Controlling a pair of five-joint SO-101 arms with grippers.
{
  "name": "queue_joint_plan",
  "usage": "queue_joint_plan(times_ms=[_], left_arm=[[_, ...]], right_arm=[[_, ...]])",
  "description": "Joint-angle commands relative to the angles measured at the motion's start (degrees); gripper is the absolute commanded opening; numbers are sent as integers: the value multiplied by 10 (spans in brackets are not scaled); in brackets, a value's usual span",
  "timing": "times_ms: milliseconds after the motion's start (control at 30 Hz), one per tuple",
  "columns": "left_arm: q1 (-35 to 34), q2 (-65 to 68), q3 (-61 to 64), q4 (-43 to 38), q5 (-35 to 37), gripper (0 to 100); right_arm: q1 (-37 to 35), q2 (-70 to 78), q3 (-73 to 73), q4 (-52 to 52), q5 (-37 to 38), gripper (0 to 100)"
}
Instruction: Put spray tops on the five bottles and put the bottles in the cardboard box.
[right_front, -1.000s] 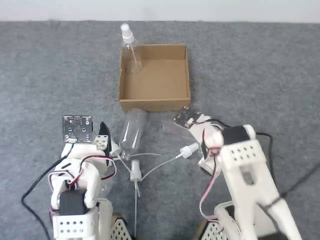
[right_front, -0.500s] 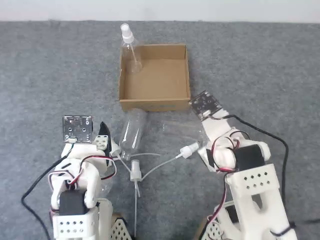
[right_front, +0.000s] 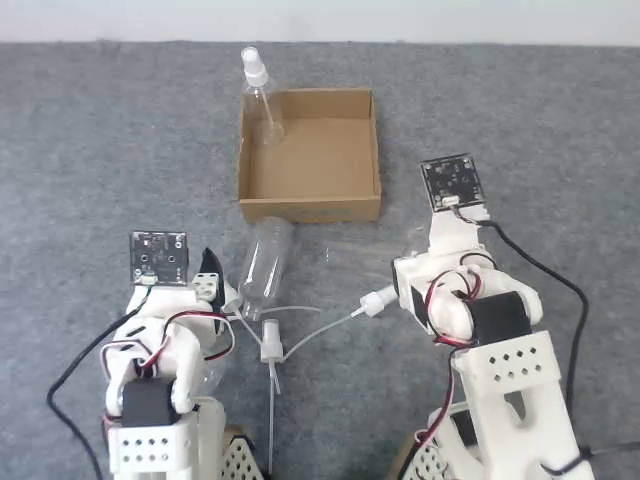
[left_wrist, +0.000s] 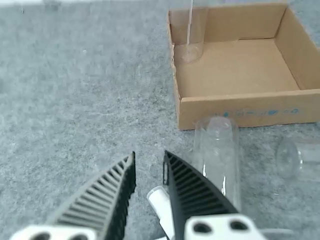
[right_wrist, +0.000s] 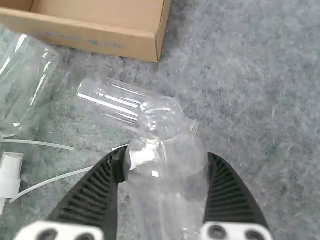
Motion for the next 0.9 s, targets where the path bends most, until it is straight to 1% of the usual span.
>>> queue_joint_plan(times_ms=[0, 167, 333, 533, 667, 800, 867], left_arm=[[-1, -8, -9, -20, 2, 87], [-1, -8, -10, -20, 2, 87], [-1, -8, -29, -27, 2, 87], [4, -4, -71, -25, 2, 87], [4, -3, -104, -9, -37, 86], [5, -2, -146, 9, -40, 86], [18, -1, -164, 17, -45, 86]], right_arm=[[-2, -19, -31, -15, -12, 98], [6, -20, -31, -16, -13, 98], [66, -20, -31, -18, -13, 98], [102, -20, -31, -18, -13, 98], [118, -20, -31, -18, -13, 98], [124, -20, -31, -16, -13, 100], [124, -20, -31, -15, -13, 100]])
